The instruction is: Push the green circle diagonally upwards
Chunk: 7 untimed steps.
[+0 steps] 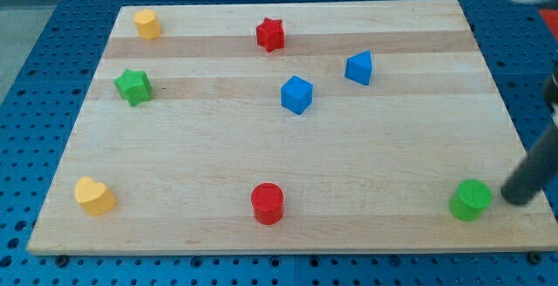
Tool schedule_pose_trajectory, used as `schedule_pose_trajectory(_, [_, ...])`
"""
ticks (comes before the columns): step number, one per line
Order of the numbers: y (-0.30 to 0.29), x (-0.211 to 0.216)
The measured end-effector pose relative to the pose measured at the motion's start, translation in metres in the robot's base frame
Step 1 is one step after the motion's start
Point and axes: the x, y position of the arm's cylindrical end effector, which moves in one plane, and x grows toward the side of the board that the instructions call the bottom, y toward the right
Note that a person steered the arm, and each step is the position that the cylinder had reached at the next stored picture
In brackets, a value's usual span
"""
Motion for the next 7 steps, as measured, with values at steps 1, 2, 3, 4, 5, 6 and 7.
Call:
schedule_pose_trajectory(1, [0.0, 0.027])
schedule_pose_trajectory(2, [-0.02, 0.025])
schedule_pose_trajectory(3, [-0.051, 0.018])
schedule_pose_trajectory(4, [-0.06, 0.015])
schedule_pose_trajectory(5, [-0.056, 0.014])
schedule_pose_trajectory(6, [-0.048, 0.014])
schedule_pose_trajectory(7, [-0.047, 0.011])
